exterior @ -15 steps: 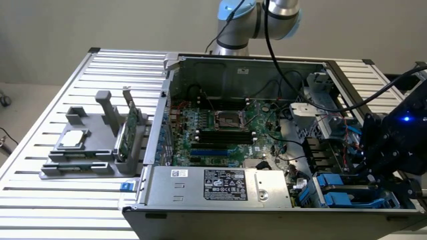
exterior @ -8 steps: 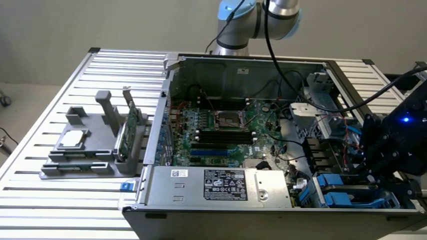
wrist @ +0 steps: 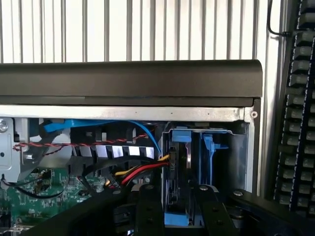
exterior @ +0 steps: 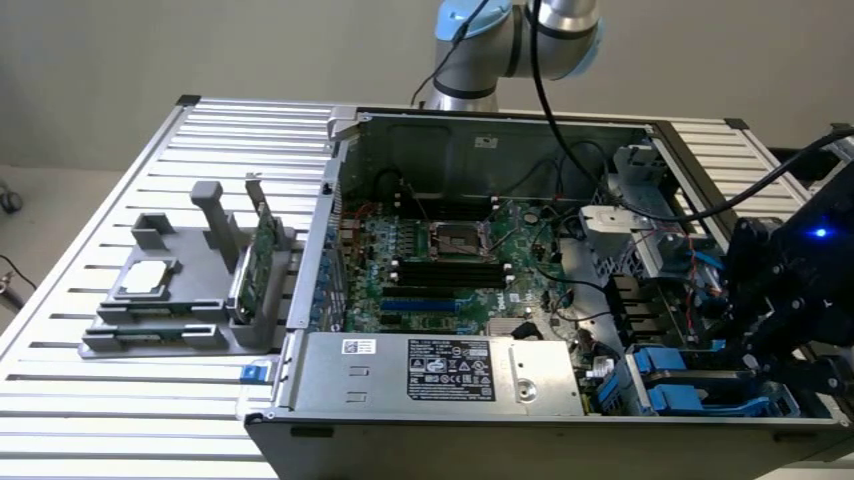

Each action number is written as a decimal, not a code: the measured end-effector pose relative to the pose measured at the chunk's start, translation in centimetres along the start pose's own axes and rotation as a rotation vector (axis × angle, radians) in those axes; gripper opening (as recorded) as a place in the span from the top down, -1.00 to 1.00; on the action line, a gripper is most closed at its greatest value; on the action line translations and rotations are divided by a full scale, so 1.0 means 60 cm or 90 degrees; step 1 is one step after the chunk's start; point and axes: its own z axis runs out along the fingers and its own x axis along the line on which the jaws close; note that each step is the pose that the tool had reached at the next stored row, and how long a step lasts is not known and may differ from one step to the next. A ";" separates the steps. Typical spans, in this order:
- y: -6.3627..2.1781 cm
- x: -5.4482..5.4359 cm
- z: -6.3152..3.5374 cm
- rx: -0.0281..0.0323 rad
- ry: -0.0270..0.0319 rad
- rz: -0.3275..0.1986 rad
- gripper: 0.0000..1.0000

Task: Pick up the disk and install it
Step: 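Insert the first disk wire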

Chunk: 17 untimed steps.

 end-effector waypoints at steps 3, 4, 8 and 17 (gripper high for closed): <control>0.000 0.002 -0.020 0.0000 0.0000 0.000 0.36; -0.001 0.003 -0.025 0.0000 -0.0001 0.000 0.36; -0.005 0.005 -0.047 0.0003 -0.0001 0.000 0.36; -0.040 0.007 -0.072 0.0008 -0.0001 0.000 0.36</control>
